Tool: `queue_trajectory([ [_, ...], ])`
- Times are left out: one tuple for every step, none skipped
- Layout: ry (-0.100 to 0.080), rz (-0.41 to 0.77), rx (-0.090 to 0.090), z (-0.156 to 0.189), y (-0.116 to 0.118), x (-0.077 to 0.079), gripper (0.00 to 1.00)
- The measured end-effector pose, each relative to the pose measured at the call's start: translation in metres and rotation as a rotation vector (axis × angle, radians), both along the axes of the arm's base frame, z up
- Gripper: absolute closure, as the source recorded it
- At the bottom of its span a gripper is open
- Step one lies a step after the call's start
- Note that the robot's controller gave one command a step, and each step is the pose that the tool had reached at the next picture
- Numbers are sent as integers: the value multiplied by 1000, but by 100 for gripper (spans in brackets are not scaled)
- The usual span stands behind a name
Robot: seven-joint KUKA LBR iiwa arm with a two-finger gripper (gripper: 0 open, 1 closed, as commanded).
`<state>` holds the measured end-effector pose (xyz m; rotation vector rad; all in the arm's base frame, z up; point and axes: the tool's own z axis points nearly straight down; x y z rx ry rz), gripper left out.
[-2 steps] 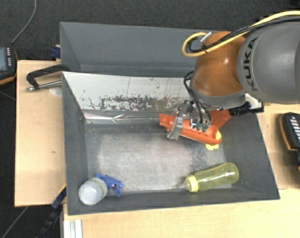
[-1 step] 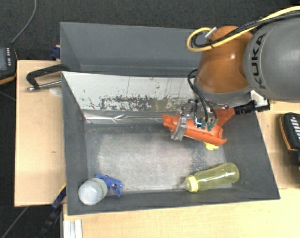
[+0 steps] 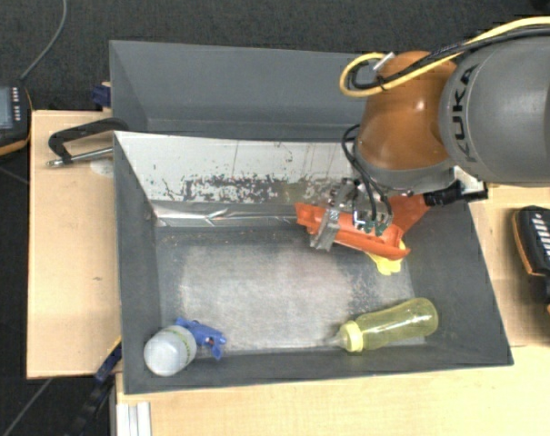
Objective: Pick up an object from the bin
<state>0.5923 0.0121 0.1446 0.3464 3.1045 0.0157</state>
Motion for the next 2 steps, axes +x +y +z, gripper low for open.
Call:
queue_trajectory([
  [25,14,0,19,-4,-9,100],
  [10,-2,1,98,-4,-4,100],
])
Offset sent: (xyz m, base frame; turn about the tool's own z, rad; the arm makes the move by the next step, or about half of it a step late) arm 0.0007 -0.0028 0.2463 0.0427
